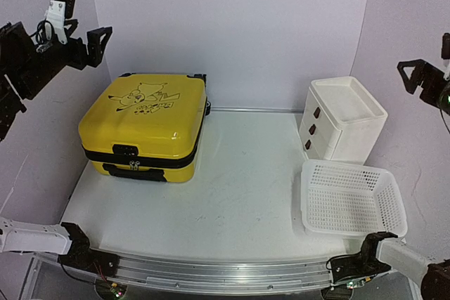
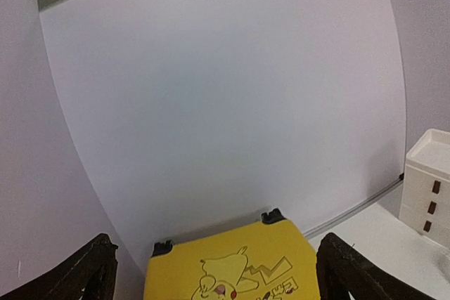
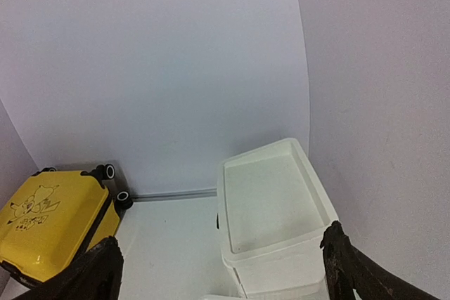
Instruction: Open, take out, and arrange the luggage
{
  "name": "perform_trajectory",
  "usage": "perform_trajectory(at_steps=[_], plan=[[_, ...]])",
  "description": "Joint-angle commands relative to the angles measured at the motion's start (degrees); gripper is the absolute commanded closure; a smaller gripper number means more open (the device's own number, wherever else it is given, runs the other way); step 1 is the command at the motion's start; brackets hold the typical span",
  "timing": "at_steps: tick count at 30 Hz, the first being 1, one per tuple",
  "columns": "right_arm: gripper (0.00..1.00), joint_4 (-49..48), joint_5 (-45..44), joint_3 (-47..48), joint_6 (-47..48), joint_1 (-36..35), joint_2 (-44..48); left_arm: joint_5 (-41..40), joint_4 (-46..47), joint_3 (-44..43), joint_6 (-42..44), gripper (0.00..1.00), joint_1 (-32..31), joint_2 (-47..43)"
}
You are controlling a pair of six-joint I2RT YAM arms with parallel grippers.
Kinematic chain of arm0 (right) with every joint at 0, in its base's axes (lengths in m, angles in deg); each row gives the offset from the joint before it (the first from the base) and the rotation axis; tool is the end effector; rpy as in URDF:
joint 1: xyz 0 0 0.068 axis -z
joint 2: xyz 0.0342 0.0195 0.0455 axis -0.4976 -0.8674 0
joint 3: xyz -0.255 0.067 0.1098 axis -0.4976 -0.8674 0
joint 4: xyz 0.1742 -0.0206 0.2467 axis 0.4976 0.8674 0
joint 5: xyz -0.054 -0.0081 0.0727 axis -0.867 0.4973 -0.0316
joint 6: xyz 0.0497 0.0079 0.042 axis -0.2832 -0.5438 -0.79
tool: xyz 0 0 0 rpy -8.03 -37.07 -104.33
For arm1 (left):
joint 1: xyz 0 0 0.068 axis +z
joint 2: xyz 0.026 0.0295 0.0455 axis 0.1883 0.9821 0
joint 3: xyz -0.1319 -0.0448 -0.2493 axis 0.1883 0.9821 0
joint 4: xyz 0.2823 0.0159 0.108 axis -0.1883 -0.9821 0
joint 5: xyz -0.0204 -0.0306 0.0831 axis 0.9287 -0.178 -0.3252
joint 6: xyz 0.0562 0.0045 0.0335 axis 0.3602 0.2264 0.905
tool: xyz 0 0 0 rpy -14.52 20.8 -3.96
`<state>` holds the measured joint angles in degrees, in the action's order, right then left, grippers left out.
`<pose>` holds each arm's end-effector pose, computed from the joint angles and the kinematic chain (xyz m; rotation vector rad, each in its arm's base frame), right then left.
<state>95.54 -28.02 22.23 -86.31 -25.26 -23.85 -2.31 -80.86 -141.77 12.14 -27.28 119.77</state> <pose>0.1244 -0.0011 0.5472 0.0791 1.6654 0.2098 0.1657 -0.1086 0.5711 0.3935 1.3129 -0.0545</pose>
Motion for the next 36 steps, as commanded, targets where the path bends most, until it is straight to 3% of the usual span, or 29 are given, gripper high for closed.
perform_trajectory(at_steps=[1,11,19,27,31,36], plan=[[0.02,-2.48,0.02,-5.02,-2.17,-1.76,-0.88,4.2,-3.73,3.47,-8.33,0.01,8.43,-0.93],[0.02,-4.06,3.57,-11.69,-7.69,-8.69,-9.63,13.3,-18.64,6.94,-22.02,0.01,28.87,5.29],[0.02,-7.31,-3.2,-11.05,-10.57,-30.82,-22.84,18.67,-28.81,6.21,-31.95,0.12,41.7,17.01],[0.02,-18.54,-0.23,-8.07,-15.68,-49.43,-40.62,23.99,-29.34,1.19,-36.53,0.02,46.09,30.83],[0.02,-27.49,4.67,-5.7,-21.44,-52.32,-49.37,28.65,-29.08,-2.67,-37.43,0.01,46.62,37.52],[0.02,-35.3,7.92,0.77,-28.82,-53.31,-60.34,37.25,-28.72,-2.19,-38.14,0.02,46.73,39.12]])
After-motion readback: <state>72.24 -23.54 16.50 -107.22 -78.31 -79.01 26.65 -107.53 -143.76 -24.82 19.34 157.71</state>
